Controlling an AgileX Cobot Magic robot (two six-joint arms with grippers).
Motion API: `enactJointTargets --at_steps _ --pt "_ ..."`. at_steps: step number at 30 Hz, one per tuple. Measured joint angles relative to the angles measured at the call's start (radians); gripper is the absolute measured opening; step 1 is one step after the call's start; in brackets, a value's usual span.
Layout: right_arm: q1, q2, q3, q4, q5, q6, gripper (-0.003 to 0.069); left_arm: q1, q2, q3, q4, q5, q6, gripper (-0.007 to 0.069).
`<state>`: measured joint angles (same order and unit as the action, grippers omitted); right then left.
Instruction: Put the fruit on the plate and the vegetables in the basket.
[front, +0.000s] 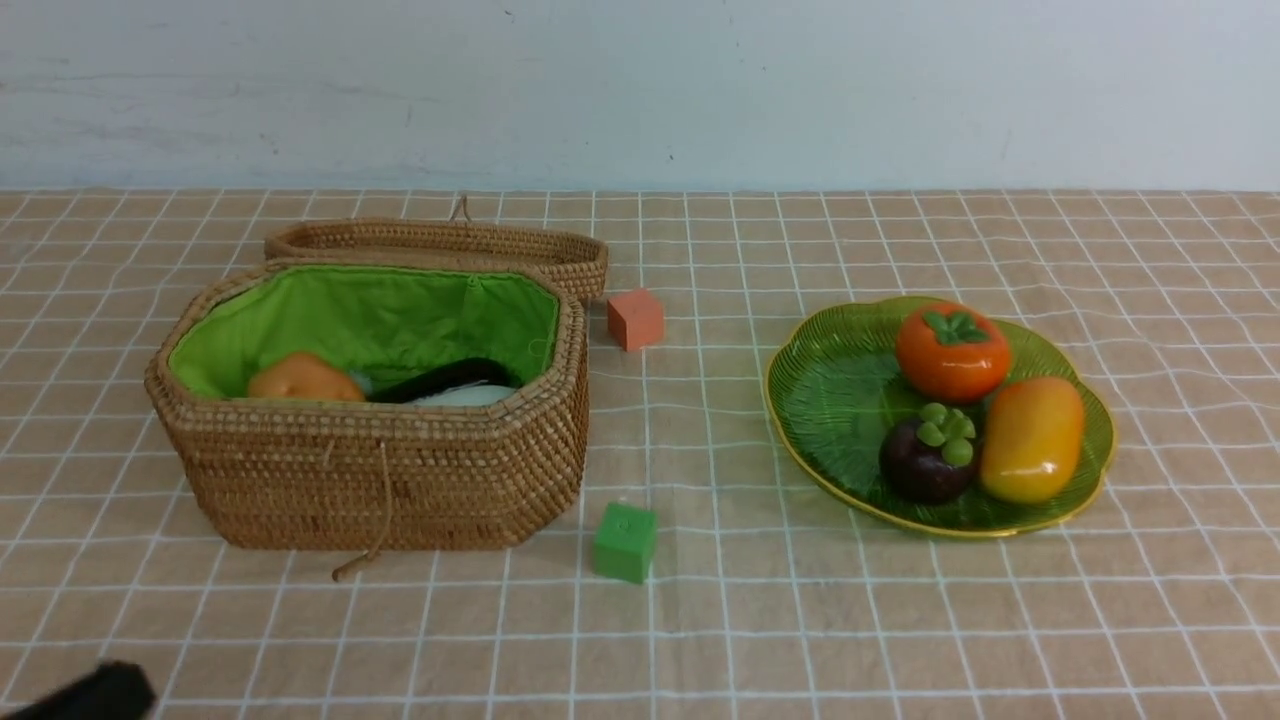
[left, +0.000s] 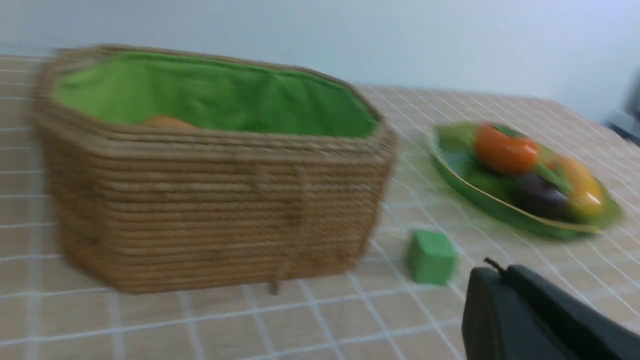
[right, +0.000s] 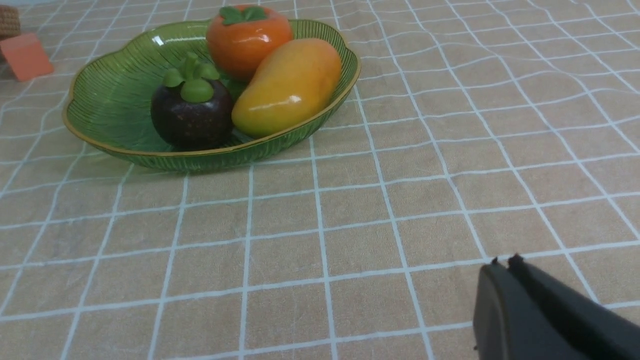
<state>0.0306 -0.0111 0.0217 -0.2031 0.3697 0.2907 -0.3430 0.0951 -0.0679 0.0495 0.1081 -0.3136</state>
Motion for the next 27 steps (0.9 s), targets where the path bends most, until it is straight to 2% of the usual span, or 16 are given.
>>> enactJointTargets --at_steps 1,2,6,9,12,27 --pt "0.000 0.000 0.000 0.000 0.000 0.000 0.0001 0.013 -0.012 0.004 -0.004 0.000 0.000 -0.0013" --pt "0.000 0.000 0.000 -0.001 0.000 0.000 0.0003 0.114 -0.062 0.030 -0.017 0.000 0.000 -0.0013" --pt "0.000 0.000 0.000 -0.003 0.001 -0.001 0.0006 0.216 -0.104 0.088 -0.030 0.070 -0.001 -0.0013" --pt "0.000 0.000 0.000 -0.004 0.001 -0.002 0.0005 0.221 -0.104 0.095 -0.036 0.226 -0.001 -0.0013" --pt "0.000 0.000 0.000 -0.004 0.001 -0.002 0.0006 0.221 -0.104 0.100 -0.042 0.272 -0.001 -0.0013" --pt "0.000 0.000 0.000 -0.004 0.001 -0.002 0.0022 0.221 -0.104 0.100 -0.044 0.267 -0.001 -0.0013"
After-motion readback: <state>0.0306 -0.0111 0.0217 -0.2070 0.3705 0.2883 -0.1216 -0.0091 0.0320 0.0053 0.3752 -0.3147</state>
